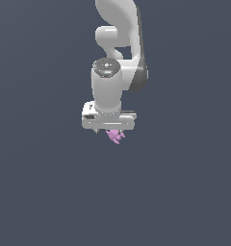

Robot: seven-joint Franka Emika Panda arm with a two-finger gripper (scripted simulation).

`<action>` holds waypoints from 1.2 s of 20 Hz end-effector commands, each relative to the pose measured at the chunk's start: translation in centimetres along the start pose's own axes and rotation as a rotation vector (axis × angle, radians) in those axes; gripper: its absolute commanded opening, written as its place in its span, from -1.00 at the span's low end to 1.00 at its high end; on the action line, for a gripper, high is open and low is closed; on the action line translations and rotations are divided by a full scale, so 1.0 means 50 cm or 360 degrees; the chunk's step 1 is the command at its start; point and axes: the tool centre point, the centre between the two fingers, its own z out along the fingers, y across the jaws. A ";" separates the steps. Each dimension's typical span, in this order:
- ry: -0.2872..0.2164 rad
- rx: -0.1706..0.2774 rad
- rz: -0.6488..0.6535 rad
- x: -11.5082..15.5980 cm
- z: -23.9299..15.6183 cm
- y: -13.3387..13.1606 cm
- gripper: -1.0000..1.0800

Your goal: Pick up the object and move it to a goal position.

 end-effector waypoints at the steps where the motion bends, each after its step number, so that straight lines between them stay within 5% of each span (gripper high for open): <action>1: -0.0001 0.0001 -0.0026 -0.003 0.005 -0.001 0.92; 24: 0.0000 0.0030 -0.0833 -0.117 0.122 -0.044 0.92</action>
